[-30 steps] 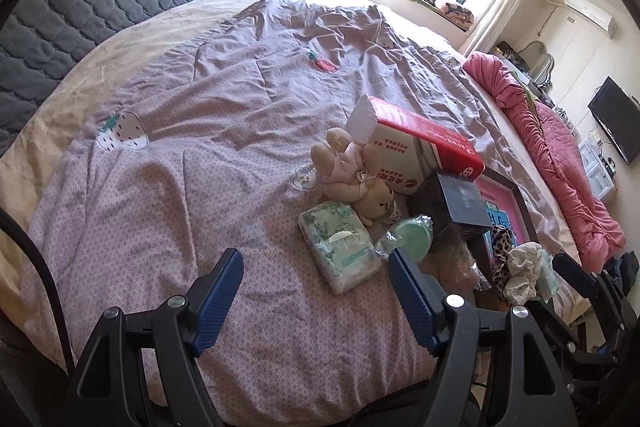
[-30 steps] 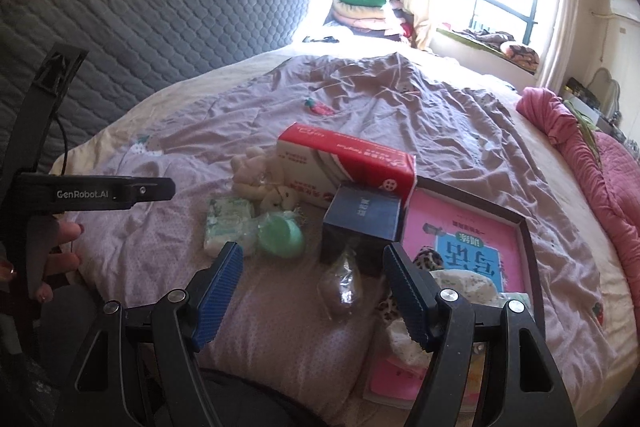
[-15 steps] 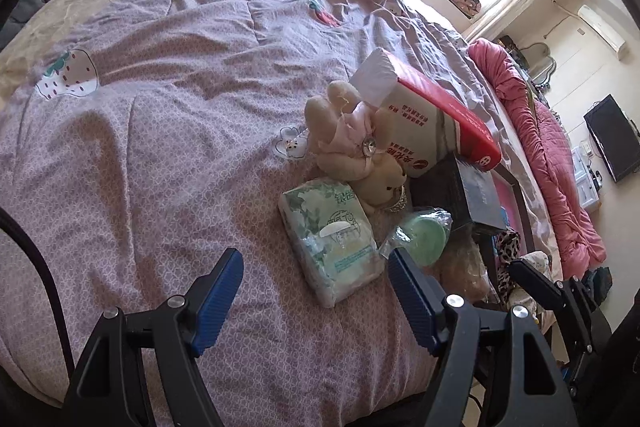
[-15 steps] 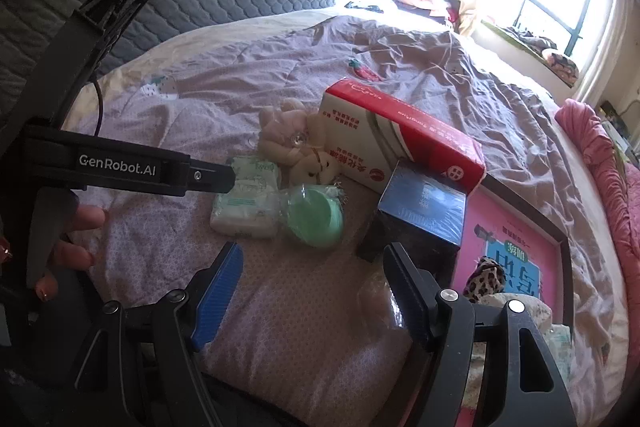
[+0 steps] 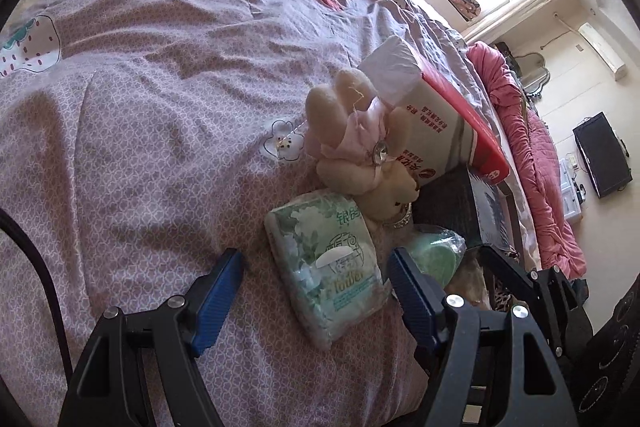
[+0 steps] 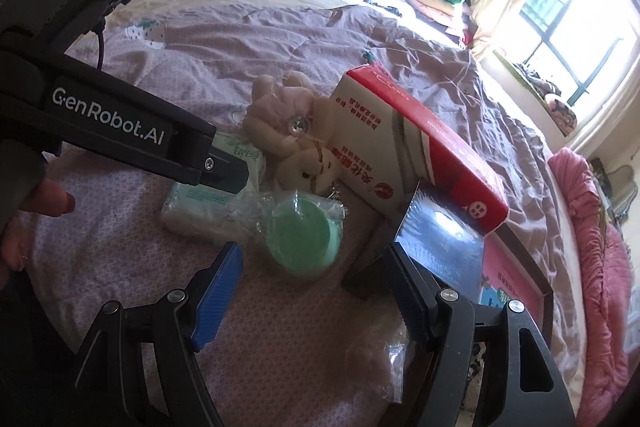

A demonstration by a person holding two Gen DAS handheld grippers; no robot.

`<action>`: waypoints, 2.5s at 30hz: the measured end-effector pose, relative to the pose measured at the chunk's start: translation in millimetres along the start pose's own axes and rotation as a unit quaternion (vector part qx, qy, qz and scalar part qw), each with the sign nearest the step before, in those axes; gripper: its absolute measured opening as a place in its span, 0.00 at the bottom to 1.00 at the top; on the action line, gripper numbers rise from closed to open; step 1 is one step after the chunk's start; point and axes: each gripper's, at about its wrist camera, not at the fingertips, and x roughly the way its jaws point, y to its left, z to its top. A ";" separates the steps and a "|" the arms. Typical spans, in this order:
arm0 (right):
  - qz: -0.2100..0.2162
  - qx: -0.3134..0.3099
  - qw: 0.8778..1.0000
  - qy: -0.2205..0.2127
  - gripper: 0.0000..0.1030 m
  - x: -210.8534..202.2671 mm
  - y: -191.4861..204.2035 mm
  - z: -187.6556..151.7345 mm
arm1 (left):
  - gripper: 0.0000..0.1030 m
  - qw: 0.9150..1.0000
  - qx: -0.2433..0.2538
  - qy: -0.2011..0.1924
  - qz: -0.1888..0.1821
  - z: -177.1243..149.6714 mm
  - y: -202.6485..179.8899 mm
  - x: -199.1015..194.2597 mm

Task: Organize soft objects
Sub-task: 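Grasp the green-and-white Flower tissue pack with the left gripper while the right grasps the bagged green item, then carry the tissue pack and bagged green item over the pink book tray with both grippers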

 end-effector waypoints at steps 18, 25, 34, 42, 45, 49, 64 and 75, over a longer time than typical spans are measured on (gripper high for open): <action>0.015 -0.016 1.000 0.005 0.51 34.0 2.5 7.3 | 0.71 0.999 0.041 -0.001 0.027 8.4 -14.4 20.4; 0.038 0.026 0.999 -0.002 0.49 26.3 -11.6 3.9 | 0.61 0.995 0.081 -0.004 0.066 7.7 -26.3 28.7; 0.088 0.146 0.985 -0.026 0.48 -8.6 -38.6 -14.5 | 0.50 0.992 0.106 -0.001 0.070 -6.3 -24.7 19.4; 0.112 0.201 0.973 -0.035 0.48 -23.8 -51.6 -25.6 | 0.46 0.991 0.119 0.005 0.066 -22.4 -29.7 9.2; 0.116 0.226 0.966 -0.042 0.48 -33.5 -60.1 -33.0 | 0.45 0.991 0.120 0.003 0.060 -30.4 -32.7 -0.8; 0.114 0.241 0.962 -0.052 0.48 -46.1 -64.6 -37.4 | 0.45 0.989 0.137 -0.008 0.060 -38.4 -45.6 -14.7; 0.105 0.290 0.947 -0.086 0.48 -97.5 -93.8 -60.4 | 0.44 0.977 0.200 -0.049 0.050 -73.8 -110.0 -51.6; 0.076 0.379 0.916 -0.106 0.48 -131.1 -148.0 -110.4 | 0.44 0.968 0.242 -0.050 0.038 -93.5 -156.6 -60.0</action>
